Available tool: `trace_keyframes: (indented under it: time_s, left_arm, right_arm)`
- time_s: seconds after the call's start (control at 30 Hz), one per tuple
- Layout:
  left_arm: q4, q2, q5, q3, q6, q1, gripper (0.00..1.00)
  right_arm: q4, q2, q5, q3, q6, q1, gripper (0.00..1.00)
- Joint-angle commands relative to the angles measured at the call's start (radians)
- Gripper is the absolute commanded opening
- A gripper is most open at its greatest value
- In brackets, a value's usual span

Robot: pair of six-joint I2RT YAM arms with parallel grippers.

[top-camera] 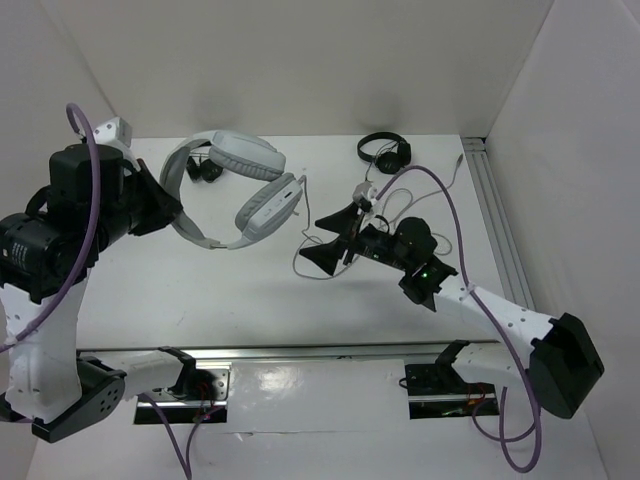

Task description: Wrap the headphones

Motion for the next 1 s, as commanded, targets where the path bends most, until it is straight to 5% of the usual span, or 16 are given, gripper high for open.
trace_keyframes:
  time_s: [0.0,0.4,0.43,0.6,0.63,0.67,0.9,0.97]
  left_arm:
    - [0.106,-0.03,0.039,0.004,-0.057,0.004,0.0]
    - [0.106,-0.041,0.061,0.012,-0.109,0.004,0.0]
    - [0.106,-0.041,0.061,0.012,-0.109,0.004,0.0]
    - [0.106,-0.041,0.012,0.021,-0.138,0.004,0.0]
    - [0.106,-0.041,0.012,0.021,-0.138,0.004,0.0]
    - [0.115,-0.041,-0.002,0.021,-0.149,0.004,0.0]
    - [0.161,-0.032,-0.19,-0.075,-0.172,0.004,0.0]
    - [0.17,-0.023,-0.313,-0.143,-0.172,0.004,0.0]
  right_arm:
    - [0.127,0.054,0.055,0.043,-0.024,0.005,0.95]
    - [0.326,0.336,0.057,0.106,-0.005,0.005,0.86]
    - [0.34,0.351,0.048,0.119,-0.005,0.005,0.73]
    - [0.384,0.434,0.016,0.128,0.013,0.005,0.4]
    - [0.394,0.434,0.016,0.128,0.013,0.005,0.12]
    - [0.394,0.443,0.038,0.116,0.027,0.005,0.0]
    - [0.405,0.265,0.181,-0.042,0.019,0.034,0.0]
    - [0.27,0.174,0.407,-0.071,-0.054,0.084,0.0]
